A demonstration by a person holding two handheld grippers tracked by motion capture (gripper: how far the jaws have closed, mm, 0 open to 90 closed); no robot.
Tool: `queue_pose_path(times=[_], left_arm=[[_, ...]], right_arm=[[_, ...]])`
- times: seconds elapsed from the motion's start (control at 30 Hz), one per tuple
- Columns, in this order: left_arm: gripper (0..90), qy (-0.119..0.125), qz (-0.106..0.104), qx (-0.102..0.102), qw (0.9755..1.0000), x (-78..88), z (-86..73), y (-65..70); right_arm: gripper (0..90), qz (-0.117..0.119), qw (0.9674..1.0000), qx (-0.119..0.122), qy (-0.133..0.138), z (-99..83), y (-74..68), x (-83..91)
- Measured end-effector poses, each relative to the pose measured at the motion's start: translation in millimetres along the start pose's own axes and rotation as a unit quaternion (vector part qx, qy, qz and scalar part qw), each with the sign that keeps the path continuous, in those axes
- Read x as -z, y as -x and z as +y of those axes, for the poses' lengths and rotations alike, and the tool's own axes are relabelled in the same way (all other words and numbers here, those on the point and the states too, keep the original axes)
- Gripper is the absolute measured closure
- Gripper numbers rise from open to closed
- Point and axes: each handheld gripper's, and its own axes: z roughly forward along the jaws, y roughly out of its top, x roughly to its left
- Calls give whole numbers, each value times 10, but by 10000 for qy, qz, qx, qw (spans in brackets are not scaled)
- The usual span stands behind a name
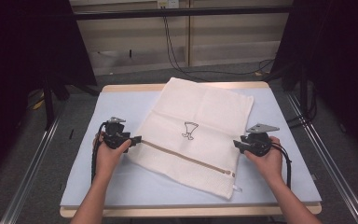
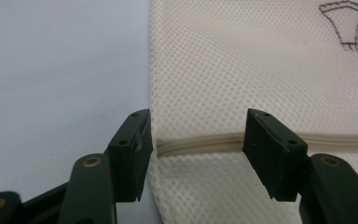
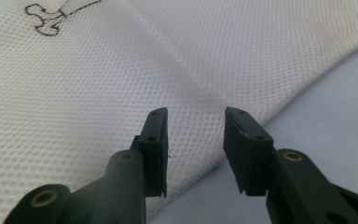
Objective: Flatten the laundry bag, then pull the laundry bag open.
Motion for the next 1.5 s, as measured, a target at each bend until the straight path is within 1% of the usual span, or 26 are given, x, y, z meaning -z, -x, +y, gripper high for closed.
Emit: queue_pose_path(times=[0.1, 0.13, 0.23, 0.27, 0.37, 0.4, 0.43, 0.47, 0.5, 0.6, 0.67, 0.7, 0.73, 0.77, 0.8, 0.83, 0.87, 0.97, 1.0, 1.1, 1.13, 1.2, 1.33, 1.37, 1.43, 1.5], left_arm=[[403, -41, 76, 91, 9999, -87, 5, -96], [403, -59, 72, 151, 9998, -117, 9, -119], [402, -167, 75, 176, 9997, -161, 26, -150], [407, -228, 65, 109, 9997, -166, 31, -148], [447, -232, 25, 98, 9997, -181, 37, -123], [495, -247, -37, 124, 9996, -180, 41, -117], [531, -297, -78, 82, 9995, -176, 44, -118], [562, -302, -77, 32, 9995, -180, 43, -110], [568, -320, -59, 0, 9995, -177, 43, -103], [651, -403, -1, -52, 9992, -167, 44, -80], [717, -507, -41, 50, 9987, -148, 46, -81], [746, -580, -101, 102, 9982, -130, 43, -88], [779, -557, -77, 169, 9983, -127, 37, -81], [787, -629, -125, 160, 9978, -106, 34, -89], [801, -588, -156, 280, 9978, -97, 24, -80], [811, -647, -180, 208, 9975, -79, 17, -93], [815, -634, -177, 206, 9976, -68, 4, -87], [825, -606, -248, 354, 9972, -22, -44, -70], [826, -675, -344, 332, 9966, 10, -61, -85], [828, -748, -379, 305, 9960, 72, -105, -82], [827, -714, -358, 365, 9961, 86, -123, -69], [827, -795, -406, 357, 9954, 125, -154, -71], [828, -772, -395, 429, 9953, 167, -213, -17], [828, -835, -432, 375, 9949, 185, -219, -10], [828, -837, -465, 411, 9946, 210, -242, 29], [828, -881, -511, 360, 9942, 236, -253, 42]], right_arm=[[579, 54, 10000, -76, -10, -43, -33, 40], [554, 76, 9999, -103, 54, -60, -40, 47], [521, 40, 9998, -215, -47, -92, -61, 41], [518, 47, 9997, -228, -91, -107, -62, 35], [502, 63, 9994, -294, -182, -136, -89, -15], [502, 48, 9992, -348, -199, -135, -95, -26], [508, 91, 9993, -341, -155, -128, -86, -37], [523, 80, 9989, -424, -186, -123, -90, -38], [557, 69, 9991, -394, -171, -121, -78, -44], [665, 21, 9994, -337, -125, -119, -57, -56], [761, 2, 9989, -442, -150, -115, -48, -54], [798, 9, 9990, -423, -128, -111, -34, -58], [838, 40, 9991, -416, -124, -100, -26, -65], [851, 55, 9991, -398, -127, -91, -23, -72], [867, 42, 9989, -435, -159, -80, -23, -72], [872, 68, 9989, -433, -153, -68, -17, -79], [874, 80, 9990, -417, -162, -60, -15, -87], [878, 38, 9990, -409, -167, -25, -17, -113], [879, 24, 9990, -406, -167, -19, -17, -123], [879, -32, 9993, -341, -127, 8, -19, -159], [879, -53, 9993, -339, -136, 18, -24, -170], [878, -70, 9995, -295, -110, 42, -25, -197], [878, -142, 9995, -271, -99, 94, -23, -247], [878, -152, 9995, -249, -97, 106, -15, -256], [878, -207, 9994, -263, -118, 134, -7, -268], [878, -227, 9993, -252, -133, 157, 9, -283]])
